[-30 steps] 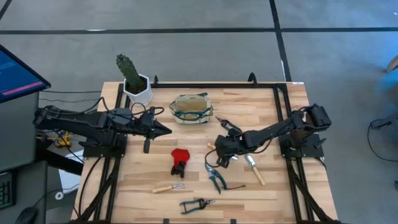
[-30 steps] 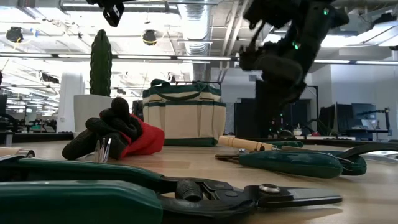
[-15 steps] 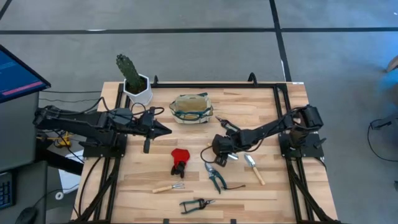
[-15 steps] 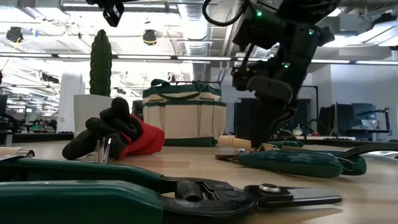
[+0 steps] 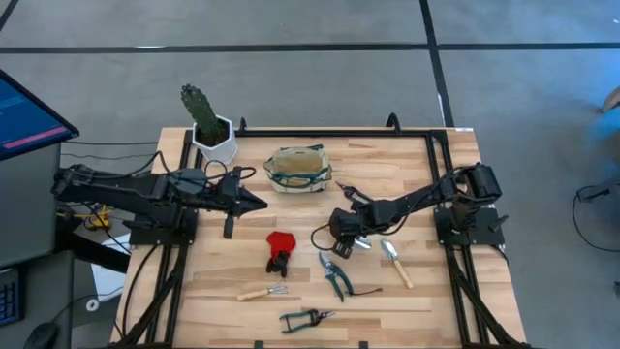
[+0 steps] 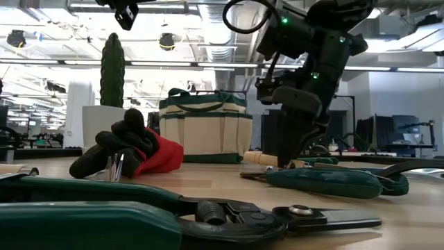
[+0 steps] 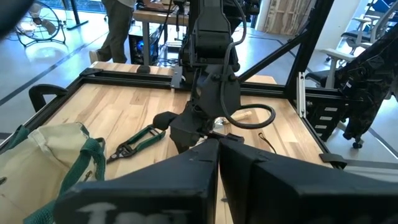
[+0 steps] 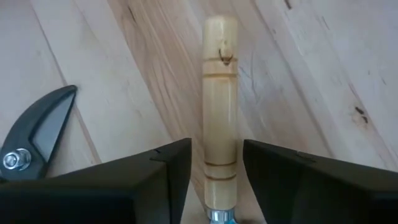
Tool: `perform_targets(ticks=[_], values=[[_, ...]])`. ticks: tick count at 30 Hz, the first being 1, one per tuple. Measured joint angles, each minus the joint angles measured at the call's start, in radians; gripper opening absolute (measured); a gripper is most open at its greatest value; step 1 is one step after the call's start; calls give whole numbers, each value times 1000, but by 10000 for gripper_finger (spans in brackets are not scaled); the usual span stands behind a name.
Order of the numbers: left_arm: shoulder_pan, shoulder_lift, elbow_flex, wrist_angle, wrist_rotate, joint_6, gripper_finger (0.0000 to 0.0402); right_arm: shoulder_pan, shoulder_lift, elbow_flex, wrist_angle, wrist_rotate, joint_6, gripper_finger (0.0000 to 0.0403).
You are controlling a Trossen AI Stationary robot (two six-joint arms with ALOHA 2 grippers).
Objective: Pick & Place Garden tools in Gardening bag
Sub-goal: Put the left trowel into the gardening bag
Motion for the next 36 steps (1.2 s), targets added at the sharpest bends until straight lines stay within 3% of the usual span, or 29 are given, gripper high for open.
perform_targets(ticks=[7,36], values=[[0,0,0,0,0,-1,2,0,0,0,0,-7,0,112],[0,0,0,0,0,-3,2,-47,2,0,-6,-25,0,112]])
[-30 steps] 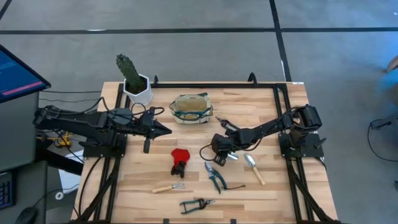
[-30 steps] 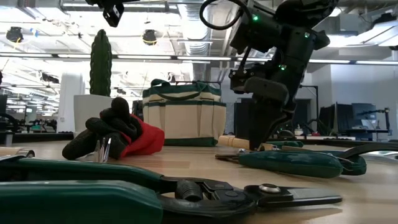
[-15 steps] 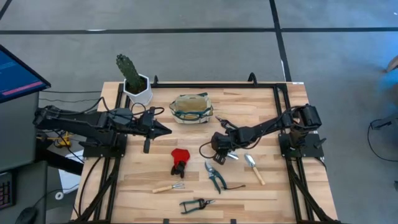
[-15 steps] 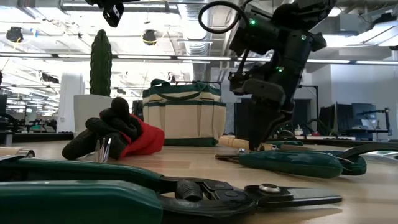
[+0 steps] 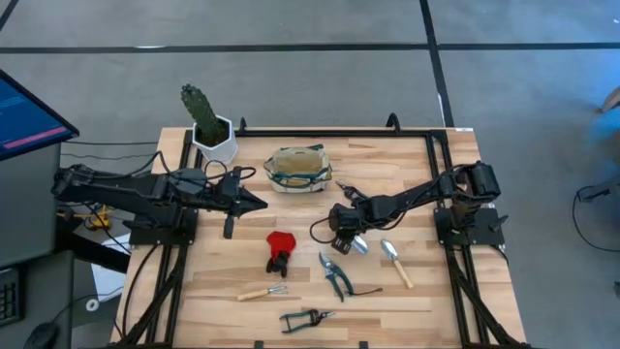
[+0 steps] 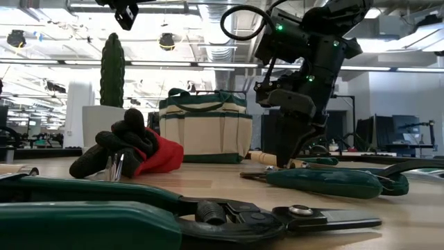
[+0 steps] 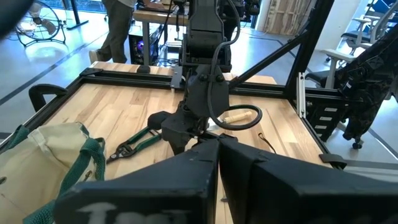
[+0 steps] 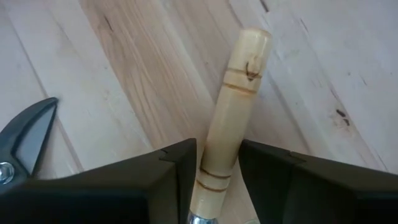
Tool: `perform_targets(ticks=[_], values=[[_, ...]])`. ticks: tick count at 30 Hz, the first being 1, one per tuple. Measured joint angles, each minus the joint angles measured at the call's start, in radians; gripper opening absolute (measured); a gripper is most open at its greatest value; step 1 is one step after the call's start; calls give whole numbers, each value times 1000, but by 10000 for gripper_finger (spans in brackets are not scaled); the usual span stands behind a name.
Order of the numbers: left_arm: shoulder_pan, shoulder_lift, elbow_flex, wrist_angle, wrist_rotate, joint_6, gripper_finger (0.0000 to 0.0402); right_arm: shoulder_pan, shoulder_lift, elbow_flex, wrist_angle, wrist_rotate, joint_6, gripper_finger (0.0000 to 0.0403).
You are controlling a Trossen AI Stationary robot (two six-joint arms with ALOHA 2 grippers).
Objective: Pick & Place Garden tools in Gardening bag
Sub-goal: Put the left trowel into the gardening bag
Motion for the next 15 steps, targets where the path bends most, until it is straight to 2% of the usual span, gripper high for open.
perform_targets(ticks=[10,15], values=[[0,0,0,0,0,0,2,4,49,5,18,1,11,68],[0,0,0,0,0,0,2,-3,22,1,24,5,11,67]])
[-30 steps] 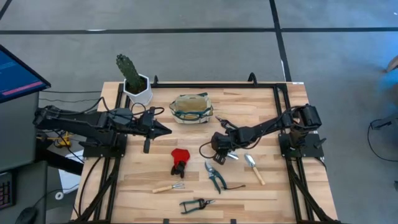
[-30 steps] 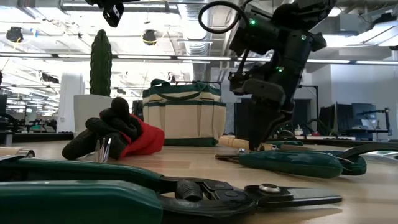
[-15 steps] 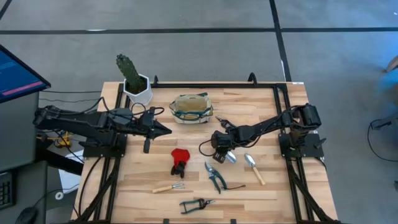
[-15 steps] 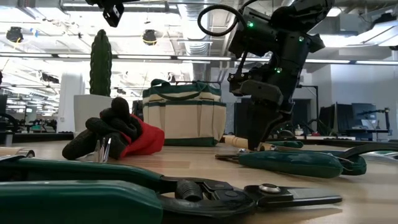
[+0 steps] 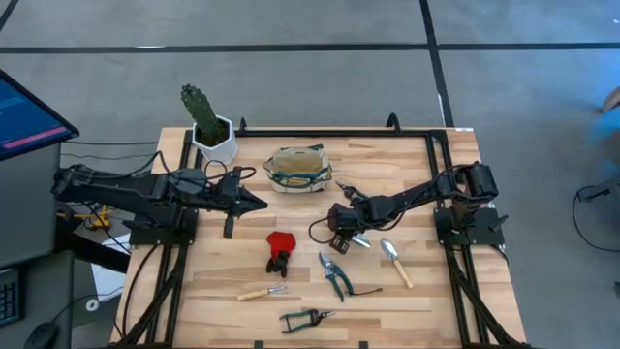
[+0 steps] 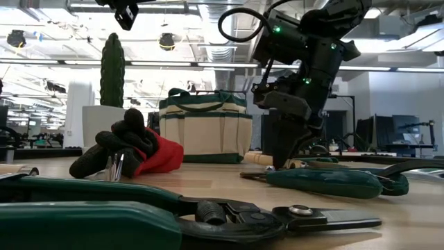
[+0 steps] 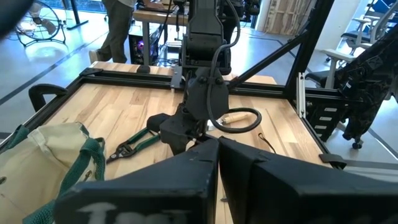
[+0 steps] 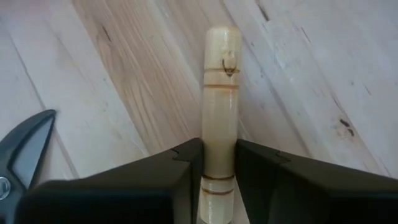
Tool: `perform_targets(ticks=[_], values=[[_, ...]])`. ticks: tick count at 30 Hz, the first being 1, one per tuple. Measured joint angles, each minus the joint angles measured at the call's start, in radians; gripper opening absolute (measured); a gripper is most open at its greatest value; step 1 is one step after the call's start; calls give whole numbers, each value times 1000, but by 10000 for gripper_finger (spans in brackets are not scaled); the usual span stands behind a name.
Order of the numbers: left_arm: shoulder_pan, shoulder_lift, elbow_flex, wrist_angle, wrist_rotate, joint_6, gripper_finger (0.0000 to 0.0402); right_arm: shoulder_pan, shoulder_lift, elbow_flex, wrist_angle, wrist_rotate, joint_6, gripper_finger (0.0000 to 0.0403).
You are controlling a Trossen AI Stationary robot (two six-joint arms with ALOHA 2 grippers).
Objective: Pick & Place Garden tools in Gardening bag
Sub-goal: Put the left trowel into the gardening bag
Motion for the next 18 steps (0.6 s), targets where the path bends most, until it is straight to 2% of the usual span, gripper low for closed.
perform_targets(ticks=[11,18], values=[[0,0,0,0,0,0,2,-18,-52,-3,-33,-14,0,60],[0,0,0,0,0,0,3,-22,-145,-1,-51,-16,0,60]])
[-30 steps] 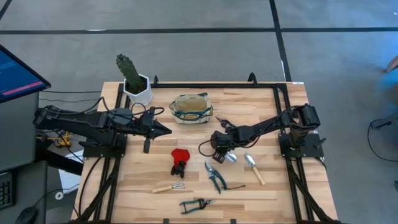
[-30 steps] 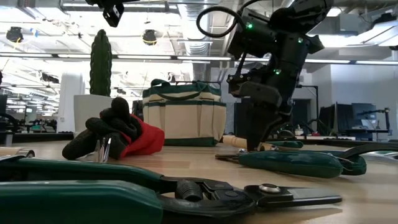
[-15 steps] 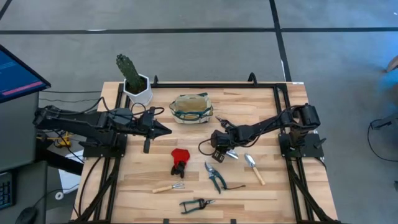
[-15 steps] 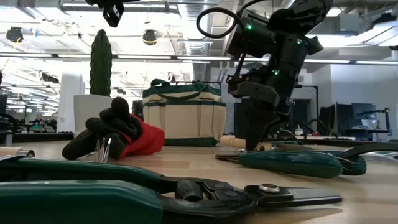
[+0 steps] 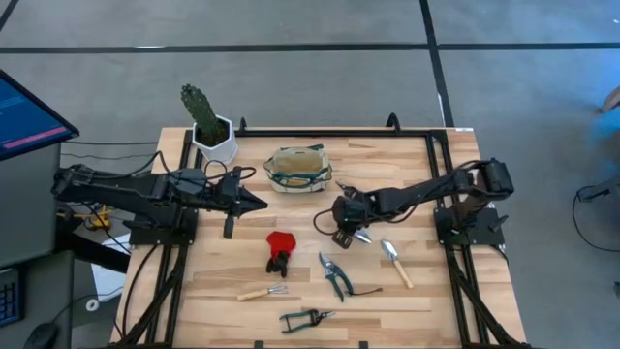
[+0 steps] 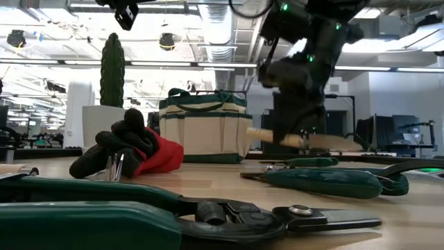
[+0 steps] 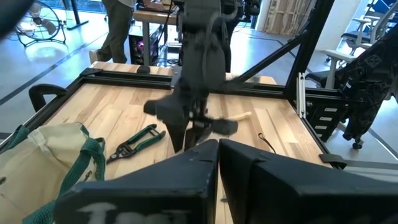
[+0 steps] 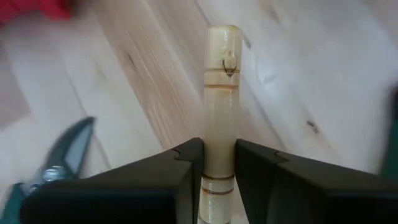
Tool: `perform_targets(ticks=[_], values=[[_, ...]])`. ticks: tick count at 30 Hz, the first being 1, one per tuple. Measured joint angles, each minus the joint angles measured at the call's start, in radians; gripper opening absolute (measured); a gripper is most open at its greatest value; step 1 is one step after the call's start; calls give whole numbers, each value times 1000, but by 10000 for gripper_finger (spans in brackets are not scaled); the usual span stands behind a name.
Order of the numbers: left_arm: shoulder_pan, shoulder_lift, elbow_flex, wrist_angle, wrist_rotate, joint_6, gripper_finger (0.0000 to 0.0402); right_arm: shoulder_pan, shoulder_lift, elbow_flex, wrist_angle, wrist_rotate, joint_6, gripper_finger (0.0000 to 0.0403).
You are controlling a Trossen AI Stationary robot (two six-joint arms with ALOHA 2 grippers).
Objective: Pick & Place Garden tools in Gardening bag
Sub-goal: Put the left trowel into the gardening bag
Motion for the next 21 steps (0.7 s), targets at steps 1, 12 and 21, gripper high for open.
perform_targets(ticks=[1,12,21], values=[[0,0,0,0,0,0,3,-2,-21,0,-1,0,0,60],[0,0,0,0,0,1,4,-16,-296,1,-1,126,-4,60],[0,0,0,0,0,0,4,-15,-481,2,4,272,-29,60]])
